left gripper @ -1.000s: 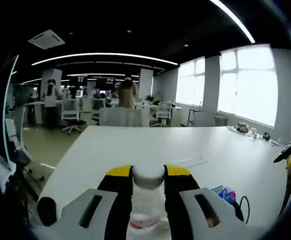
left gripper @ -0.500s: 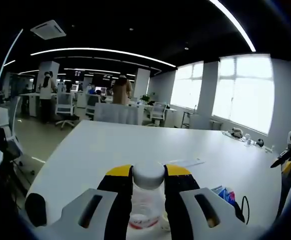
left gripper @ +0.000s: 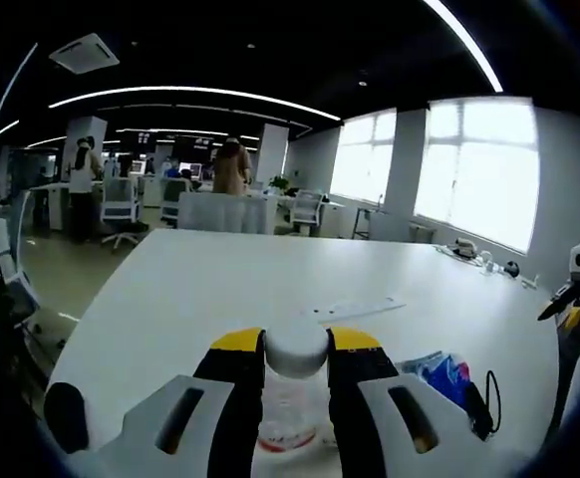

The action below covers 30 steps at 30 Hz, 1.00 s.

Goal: Arrange the tabletop items into an orderly group along one side of the table until the central work area is clear of visible clutter.

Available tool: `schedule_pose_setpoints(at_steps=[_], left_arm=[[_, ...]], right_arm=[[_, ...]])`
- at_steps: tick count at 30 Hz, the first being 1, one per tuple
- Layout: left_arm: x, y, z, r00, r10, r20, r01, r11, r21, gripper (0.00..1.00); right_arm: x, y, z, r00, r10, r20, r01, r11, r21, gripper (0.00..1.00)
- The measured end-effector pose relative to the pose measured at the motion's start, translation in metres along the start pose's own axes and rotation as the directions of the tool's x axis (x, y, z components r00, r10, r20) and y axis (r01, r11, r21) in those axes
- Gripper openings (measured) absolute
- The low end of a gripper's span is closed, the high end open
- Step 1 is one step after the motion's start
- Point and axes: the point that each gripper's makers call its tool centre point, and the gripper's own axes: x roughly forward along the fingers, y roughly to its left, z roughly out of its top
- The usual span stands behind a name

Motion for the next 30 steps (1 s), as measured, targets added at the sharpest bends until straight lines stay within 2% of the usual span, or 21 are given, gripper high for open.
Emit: schedule_pose_setpoints(at_steps=[20,30], left_arm=[[-0.001,-0.005,-0.005,0.999,-0.028,-0.037,0.030,0.997,0.064,0.21],[0.001,-0.011,-0.005,0.996,-0.038,-0.083,0.048,0.991,0.122,0.21]], right_arm=[[0.000,-0.004,-0.004,1.000,-0.004,-0.007,0.005,1.000,0.008,0.48],[0.002,-0.005,-0.007,1.000,-0.003,-0.013,0.003,1.000,0.009,0.48]])
